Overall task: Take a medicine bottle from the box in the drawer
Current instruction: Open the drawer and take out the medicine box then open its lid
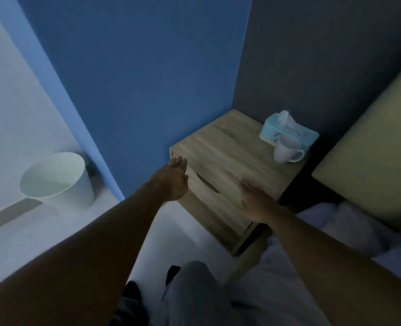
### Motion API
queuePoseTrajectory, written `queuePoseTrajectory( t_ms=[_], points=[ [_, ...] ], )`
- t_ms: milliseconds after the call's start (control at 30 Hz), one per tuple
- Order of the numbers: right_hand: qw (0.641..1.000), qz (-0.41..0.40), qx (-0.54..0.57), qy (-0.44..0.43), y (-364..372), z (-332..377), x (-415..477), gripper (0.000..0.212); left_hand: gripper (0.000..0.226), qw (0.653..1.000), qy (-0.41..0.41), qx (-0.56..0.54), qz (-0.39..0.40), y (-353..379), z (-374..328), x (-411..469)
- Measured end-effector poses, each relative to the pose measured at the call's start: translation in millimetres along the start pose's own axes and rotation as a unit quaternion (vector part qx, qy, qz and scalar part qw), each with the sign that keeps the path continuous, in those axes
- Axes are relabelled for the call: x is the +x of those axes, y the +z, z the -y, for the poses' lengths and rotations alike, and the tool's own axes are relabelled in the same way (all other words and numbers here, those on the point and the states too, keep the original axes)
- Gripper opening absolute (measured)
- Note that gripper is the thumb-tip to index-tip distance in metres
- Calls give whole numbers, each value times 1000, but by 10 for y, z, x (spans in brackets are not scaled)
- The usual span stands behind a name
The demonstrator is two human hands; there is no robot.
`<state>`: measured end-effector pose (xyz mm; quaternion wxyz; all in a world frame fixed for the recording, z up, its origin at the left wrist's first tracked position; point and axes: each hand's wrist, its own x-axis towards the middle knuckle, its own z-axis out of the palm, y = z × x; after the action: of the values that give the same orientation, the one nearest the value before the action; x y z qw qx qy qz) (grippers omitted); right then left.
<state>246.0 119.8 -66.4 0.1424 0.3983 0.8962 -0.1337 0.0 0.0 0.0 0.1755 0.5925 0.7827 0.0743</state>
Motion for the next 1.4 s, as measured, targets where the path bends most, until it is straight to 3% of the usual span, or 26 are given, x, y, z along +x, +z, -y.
queuePoseTrajectory(
  t_ms=[167,467,633,900,1400],
  points=[
    [1000,16,-8,7,392,-143,297,69,62,996,-19,-56,66,471,165,409],
    [989,-146,-37,1,814,-334,546,76,71,974,-85,-199,74,1358,352,998],
    [984,-170,-48,-5,903,-381,636,75,86,933,-119,-338,4,1683,222,1330],
    [981,-187,-47,-6,924,-372,631,75,107,885,-98,-443,-99,1919,30,1476],
    [983,-183,-23,-3,919,-365,618,75,101,867,-126,-473,-94,1941,304,972]
  ],
)
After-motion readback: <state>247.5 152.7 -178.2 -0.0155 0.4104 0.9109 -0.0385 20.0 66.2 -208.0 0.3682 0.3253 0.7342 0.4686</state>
